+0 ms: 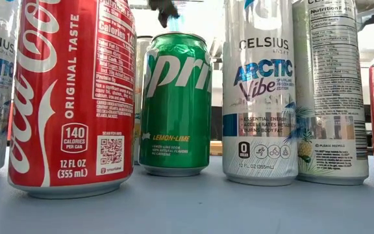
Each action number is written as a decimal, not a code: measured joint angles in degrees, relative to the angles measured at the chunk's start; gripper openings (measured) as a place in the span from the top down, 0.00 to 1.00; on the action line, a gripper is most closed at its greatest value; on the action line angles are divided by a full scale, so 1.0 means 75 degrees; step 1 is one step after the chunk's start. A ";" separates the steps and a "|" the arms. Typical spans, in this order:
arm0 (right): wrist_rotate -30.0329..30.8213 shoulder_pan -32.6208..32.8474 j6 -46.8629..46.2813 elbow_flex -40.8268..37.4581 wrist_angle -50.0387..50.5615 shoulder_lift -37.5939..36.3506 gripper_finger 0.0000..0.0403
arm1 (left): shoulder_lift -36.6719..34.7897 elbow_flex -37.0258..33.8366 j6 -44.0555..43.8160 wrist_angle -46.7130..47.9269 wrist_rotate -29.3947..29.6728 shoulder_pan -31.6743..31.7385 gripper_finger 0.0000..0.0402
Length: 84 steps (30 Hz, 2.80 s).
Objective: Place canned beverage on shelf
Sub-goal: Put the blue soda can on the shelf
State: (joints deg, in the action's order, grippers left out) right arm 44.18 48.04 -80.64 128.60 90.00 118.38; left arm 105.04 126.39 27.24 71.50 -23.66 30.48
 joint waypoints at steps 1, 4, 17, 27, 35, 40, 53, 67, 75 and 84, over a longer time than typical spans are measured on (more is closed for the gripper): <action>0.0001 -0.0059 0.0005 0.0000 0.0002 0.0001 0.28 | -0.0009 -0.0170 0.0065 -0.0001 -0.0099 0.0161 0.44; 0.0004 -0.0184 0.0151 0.0000 0.0002 0.0000 0.28 | -0.0026 -0.0491 0.0601 -0.0108 0.0138 0.0489 0.44; -0.0008 -0.0272 -0.0193 -0.0446 -0.0004 -0.0095 0.28 | -0.0062 -0.2141 0.0452 -0.1327 0.1420 0.0278 0.43; -0.0035 -0.0199 -0.0229 -0.0443 0.0001 -0.0152 0.28 | -0.0059 -0.3137 0.1647 -0.1846 0.1210 -0.0076 0.43; -0.0095 -0.0170 -0.0280 -0.0443 0.0000 -0.0150 0.28 | -0.0059 -0.3579 0.2546 -0.2285 0.1057 0.0143 0.43; -0.0092 -0.0241 -0.0230 -0.0443 -0.0001 -0.0150 0.28 | -0.0059 -0.3909 0.2712 -0.2517 0.1080 0.0172 0.43; -0.0075 -0.0377 -0.0181 -0.0443 0.0002 -0.0150 0.28 | 0.0005 -0.4404 0.2886 -0.2987 0.1642 0.0167 0.43; -0.0077 -0.0374 -0.0123 -0.0440 -0.0001 -0.0147 0.28 | 0.0333 -0.4390 0.2881 -0.3069 0.1792 0.0145 0.43; -0.0076 -0.0374 -0.0129 -0.0440 -0.0001 -0.0147 0.28 | 0.0372 -0.4341 0.2880 -0.3007 0.1816 0.0142 0.43; -0.0078 -0.0374 -0.0190 -0.0440 0.0002 -0.0147 0.28 | 0.0410 -0.4318 0.2872 -0.2870 0.2489 0.0113 0.33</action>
State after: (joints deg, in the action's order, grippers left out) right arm 43.59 45.23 -82.06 125.29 90.01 117.27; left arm 108.12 94.00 48.78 49.97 -5.00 31.33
